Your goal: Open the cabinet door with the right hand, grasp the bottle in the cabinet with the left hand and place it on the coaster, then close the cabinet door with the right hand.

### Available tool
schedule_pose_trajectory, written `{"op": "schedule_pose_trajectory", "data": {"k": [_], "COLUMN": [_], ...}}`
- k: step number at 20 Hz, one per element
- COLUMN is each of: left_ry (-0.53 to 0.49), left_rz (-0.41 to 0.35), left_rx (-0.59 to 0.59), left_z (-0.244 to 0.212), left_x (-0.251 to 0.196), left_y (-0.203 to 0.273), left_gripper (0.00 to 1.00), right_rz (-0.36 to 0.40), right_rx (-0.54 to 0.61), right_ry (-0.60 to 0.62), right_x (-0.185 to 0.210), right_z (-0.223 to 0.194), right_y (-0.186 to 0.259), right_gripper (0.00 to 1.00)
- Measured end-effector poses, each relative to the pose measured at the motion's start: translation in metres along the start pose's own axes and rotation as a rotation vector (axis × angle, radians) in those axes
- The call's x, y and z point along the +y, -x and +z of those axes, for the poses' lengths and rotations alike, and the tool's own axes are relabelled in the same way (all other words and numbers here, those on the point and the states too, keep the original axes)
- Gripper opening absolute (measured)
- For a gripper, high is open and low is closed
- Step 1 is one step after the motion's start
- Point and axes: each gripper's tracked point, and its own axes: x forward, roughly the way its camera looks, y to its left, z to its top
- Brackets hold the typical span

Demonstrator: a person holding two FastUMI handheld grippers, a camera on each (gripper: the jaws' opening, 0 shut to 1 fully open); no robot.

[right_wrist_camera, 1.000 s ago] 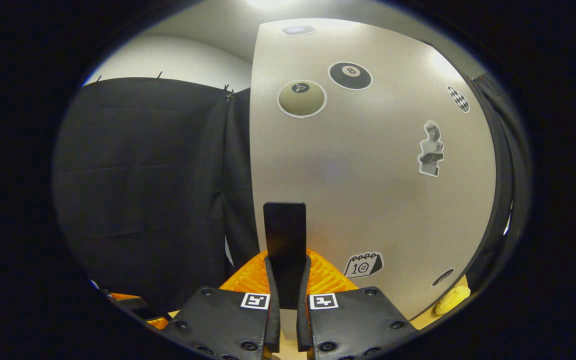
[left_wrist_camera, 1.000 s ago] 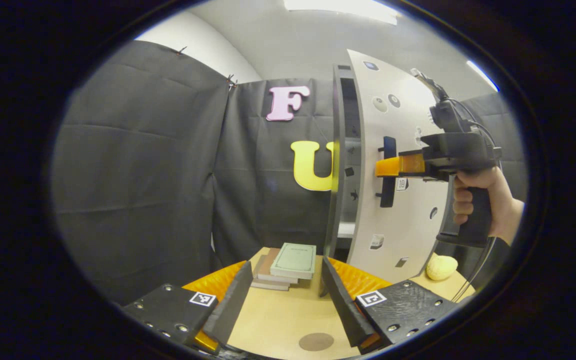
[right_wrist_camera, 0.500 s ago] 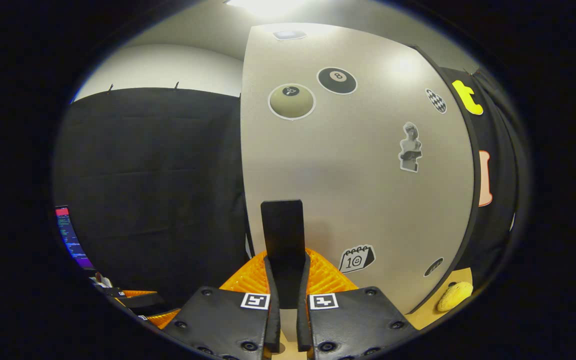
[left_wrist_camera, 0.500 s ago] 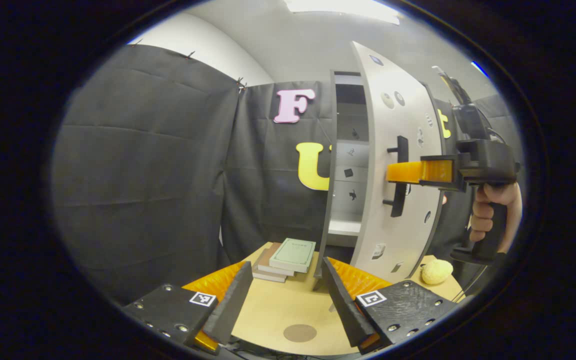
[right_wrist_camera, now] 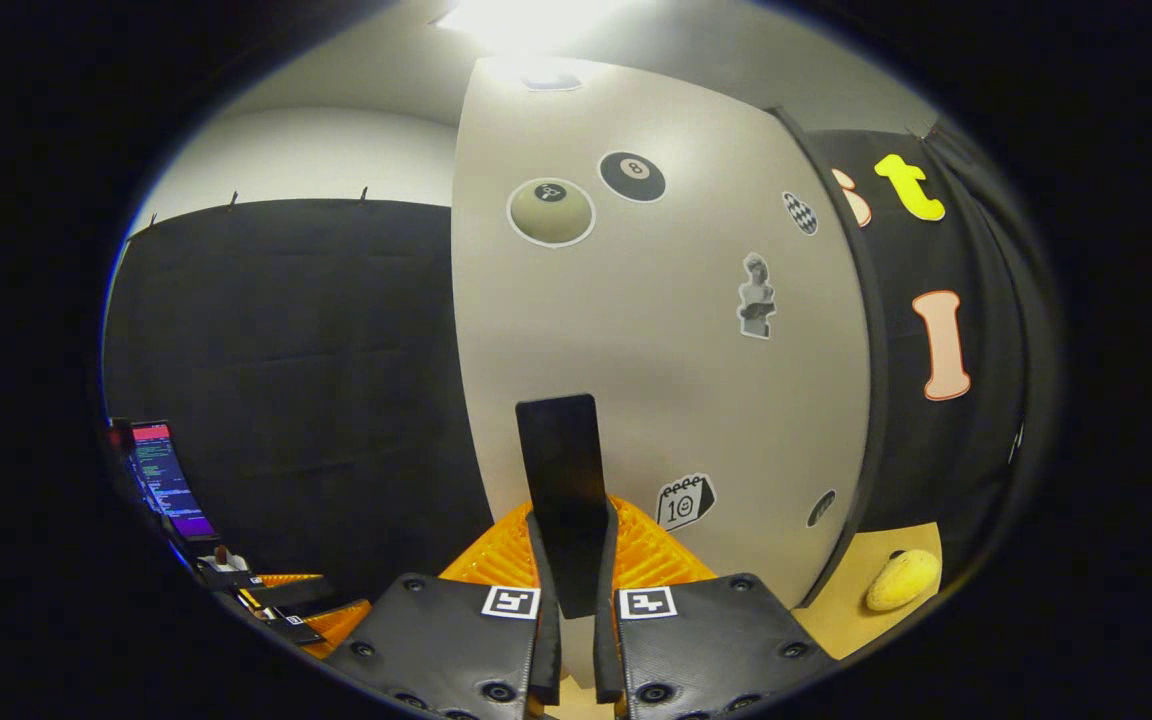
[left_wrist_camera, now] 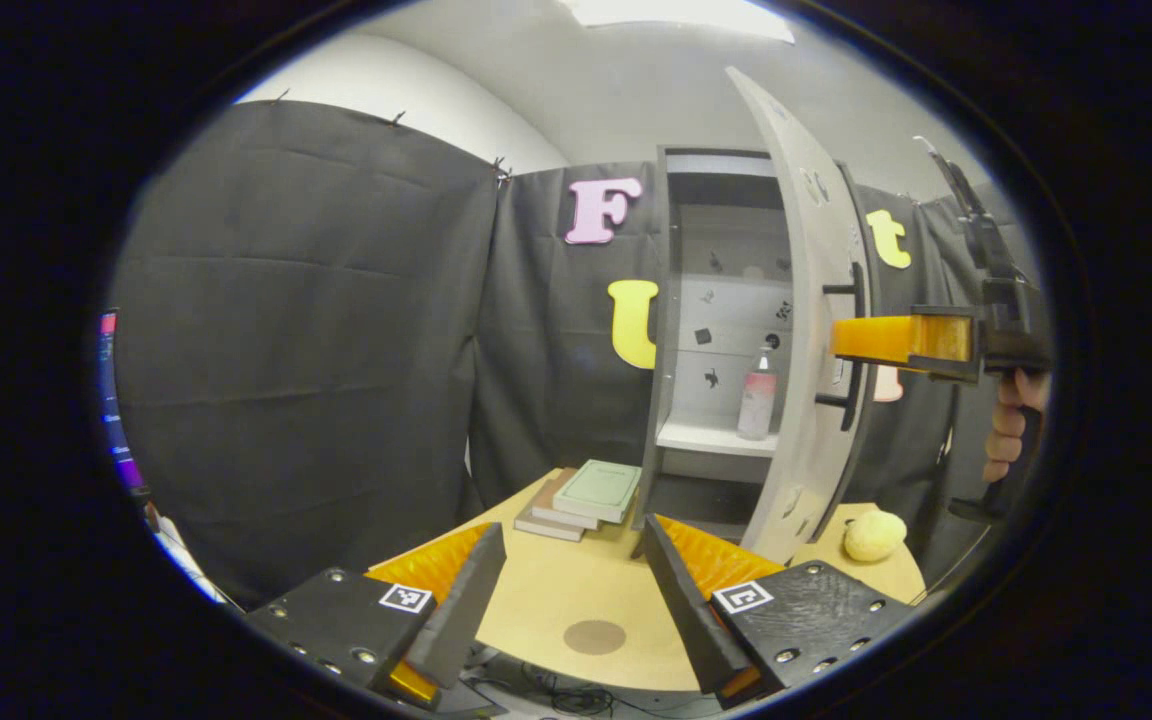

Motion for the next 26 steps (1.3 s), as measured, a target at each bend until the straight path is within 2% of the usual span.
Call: {"op": "schedule_pose_trajectory", "data": {"k": [1, 5, 11, 13, 17, 18, 22, 24, 26], "left_ry": [0.002, -0.008, -0.033, -0.043, -0.031, -0.028, -0.023, -0.024, -0.027], "left_rz": [-0.004, -0.032, -0.095, -0.120, -0.200, -0.222, -0.325, -0.377, -0.420], "left_rx": [0.003, 0.001, -0.009, 0.001, 0.007, 0.016, 0.033, 0.032, 0.035], "left_z": [-0.001, 0.002, 0.008, 0.007, 0.010, 0.007, 0.008, 0.014, 0.019], "left_x": [-0.006, -0.025, -0.055, -0.068, -0.099, -0.104, -0.125, -0.129, -0.128], "left_y": [0.002, 0.002, -0.017, -0.030, -0.060, -0.069, -0.105, -0.126, -0.150], "left_gripper": [0.84, 0.84, 0.84, 0.85, 0.84, 0.84, 0.84, 0.88, 0.84], "right_rz": [-0.002, -0.037, -0.155, -0.225, -0.344, -0.375, -0.438, -0.506, -0.546], "right_rx": [-0.002, -0.016, -0.043, -0.047, -0.046, -0.042, -0.053, -0.055, -0.063], "right_ry": [-0.008, -0.030, -0.048, -0.034, 0.003, 0.007, -0.033, -0.005, -0.030], "right_x": [-0.003, -0.015, -0.035, -0.048, -0.092, -0.102, -0.106, -0.109, -0.111], "right_z": [0.000, 0.003, 0.004, 0.005, 0.007, 0.007, 0.005, 0.004, 0.002], "right_y": [0.003, 0.006, 0.044, 0.058, 0.076, 0.080, 0.083, 0.090, 0.093], "right_gripper": [0.12, 0.15, 0.14, 0.14, 0.13, 0.10, 0.06, 0.02, 0.06]}}
